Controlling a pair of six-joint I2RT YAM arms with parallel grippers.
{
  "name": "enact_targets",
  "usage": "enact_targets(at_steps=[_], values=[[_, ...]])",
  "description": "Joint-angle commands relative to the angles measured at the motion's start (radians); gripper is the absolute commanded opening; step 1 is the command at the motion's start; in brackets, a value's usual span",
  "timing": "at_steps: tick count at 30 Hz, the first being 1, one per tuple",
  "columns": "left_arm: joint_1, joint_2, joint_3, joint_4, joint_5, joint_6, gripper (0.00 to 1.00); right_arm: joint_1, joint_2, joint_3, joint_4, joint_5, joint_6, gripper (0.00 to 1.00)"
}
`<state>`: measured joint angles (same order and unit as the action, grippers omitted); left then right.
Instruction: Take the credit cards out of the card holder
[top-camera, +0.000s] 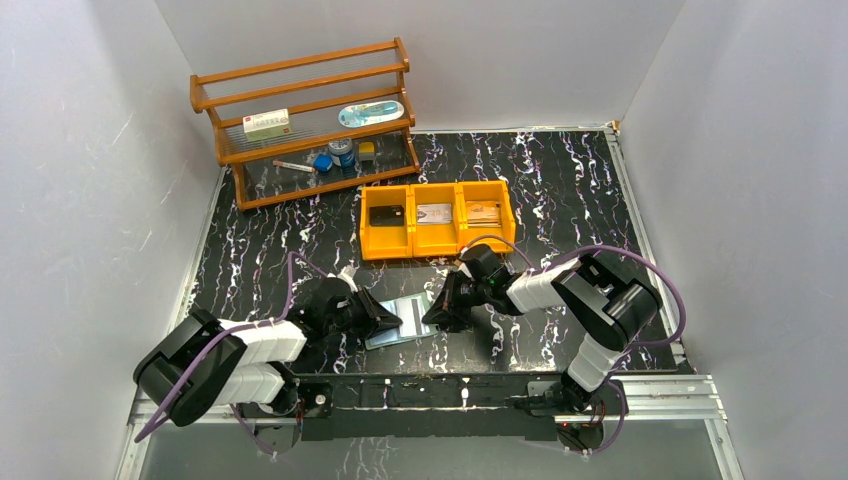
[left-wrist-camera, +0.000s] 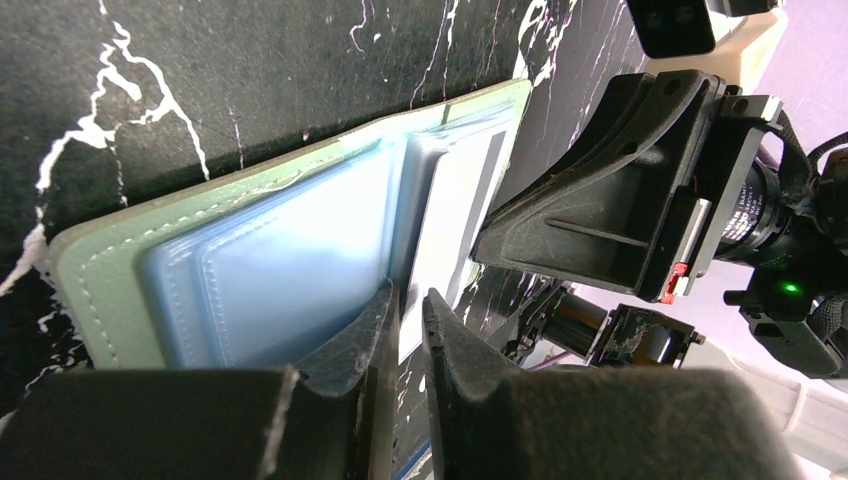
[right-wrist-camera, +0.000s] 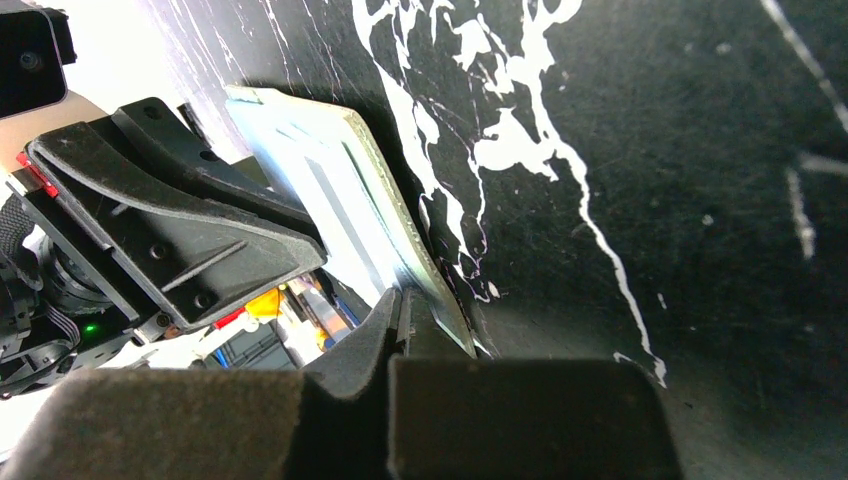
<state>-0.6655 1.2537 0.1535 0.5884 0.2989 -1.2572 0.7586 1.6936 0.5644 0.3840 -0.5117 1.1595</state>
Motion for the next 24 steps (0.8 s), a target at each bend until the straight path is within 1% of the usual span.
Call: enact_targets(at_steps=[1, 7, 9, 12, 16, 20, 23, 24], values=[[-0.017, -0.003, 0.054, 0.141, 0.068, 0.001, 0.11, 0.059, 0.041, 0.008, 0.001, -0.033, 0.014, 0.04], [-0.018, -0.038, 0.059, 0.133, 0.120, 0.036, 0.00, 0.060, 0.080, 0.045, -0.040, -0.018, -0.018, 0.07], [-0.017, -0.044, 0.076, 0.085, 0.126, 0.065, 0.00, 0.060, 0.081, 0.051, -0.057, -0.013, -0.029, 0.09], [-0.017, -0.061, 0.112, -0.034, 0.110, 0.114, 0.00, 0.059, 0.069, 0.063, -0.097, 0.009, -0.047, 0.12], [-0.017, -0.111, 0.135, -0.181, 0.041, 0.147, 0.00, 0.059, 0.054, 0.076, -0.161, 0.055, -0.077, 0.12], [-0.014, -0.151, 0.138, -0.247, 0.019, 0.181, 0.00, 0.059, 0.027, 0.086, -0.180, 0.064, -0.091, 0.12], [-0.010, -0.159, 0.130, -0.252, 0.023, 0.183, 0.00, 0.058, 0.022, 0.083, -0.181, 0.070, -0.089, 0.12], [-0.009, -0.162, 0.128, -0.255, 0.022, 0.183, 0.00, 0.057, 0.018, 0.083, -0.183, 0.074, -0.091, 0.10]])
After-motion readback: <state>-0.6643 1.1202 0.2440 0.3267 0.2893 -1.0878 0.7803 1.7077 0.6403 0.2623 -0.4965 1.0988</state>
